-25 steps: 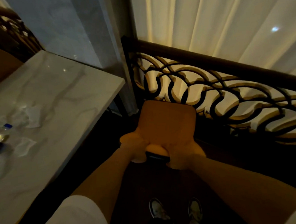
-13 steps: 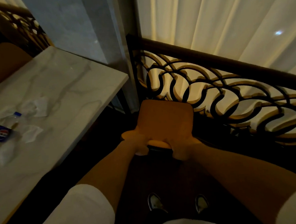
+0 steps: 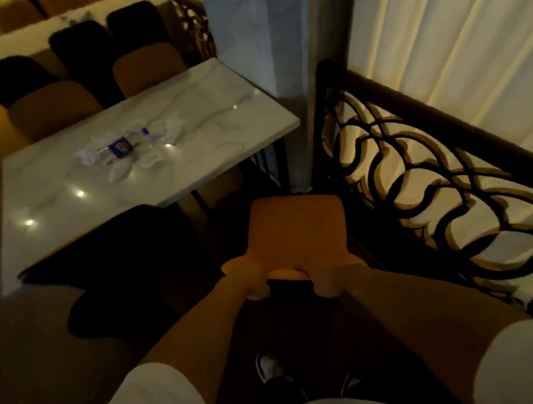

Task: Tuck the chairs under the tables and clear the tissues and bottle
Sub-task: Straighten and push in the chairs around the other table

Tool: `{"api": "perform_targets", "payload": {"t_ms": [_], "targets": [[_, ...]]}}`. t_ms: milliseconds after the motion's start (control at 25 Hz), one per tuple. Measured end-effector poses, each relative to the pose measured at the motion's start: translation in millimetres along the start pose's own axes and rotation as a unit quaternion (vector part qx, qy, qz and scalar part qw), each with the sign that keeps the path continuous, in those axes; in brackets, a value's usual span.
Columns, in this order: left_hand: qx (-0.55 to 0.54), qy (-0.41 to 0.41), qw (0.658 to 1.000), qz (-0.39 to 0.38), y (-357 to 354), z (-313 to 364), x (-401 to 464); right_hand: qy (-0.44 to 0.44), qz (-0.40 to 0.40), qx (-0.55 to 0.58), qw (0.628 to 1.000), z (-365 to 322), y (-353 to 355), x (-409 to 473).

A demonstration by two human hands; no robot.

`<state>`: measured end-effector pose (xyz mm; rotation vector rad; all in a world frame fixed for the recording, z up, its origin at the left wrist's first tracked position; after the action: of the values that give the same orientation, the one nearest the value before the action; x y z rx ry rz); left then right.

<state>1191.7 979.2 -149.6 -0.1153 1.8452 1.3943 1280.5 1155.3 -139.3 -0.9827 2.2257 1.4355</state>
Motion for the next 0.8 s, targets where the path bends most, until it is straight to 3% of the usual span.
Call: {"api": "perform_targets", "payload": {"t_ms": [440,640,800], "targets": [[-0.028,0.042,0.998,0.046,-23,-29,-27,0.068,0.005,-0.055,0.996,-33,-7,30],[-0.041,0.069,0.995,0.060,-17,-13,-28,0.094,-0.024,-0.101,0.990,-15,-4,38],[-0.067,0.136,0.987,0.052,-14,14,-25,0.139,-0.063,-0.107,0.983,4,19,29]]}}
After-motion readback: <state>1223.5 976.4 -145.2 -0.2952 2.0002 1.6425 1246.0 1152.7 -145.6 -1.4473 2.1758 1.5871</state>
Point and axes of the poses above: each hand's wrist, its own x-axis towards the middle knuckle, its own y-axis out of the back of the hand, z = x × y, the point moved 3 cm from there along x, towards the middle knuckle, and after that the axes turned 11 degrees about y, right-handed, at the moved point
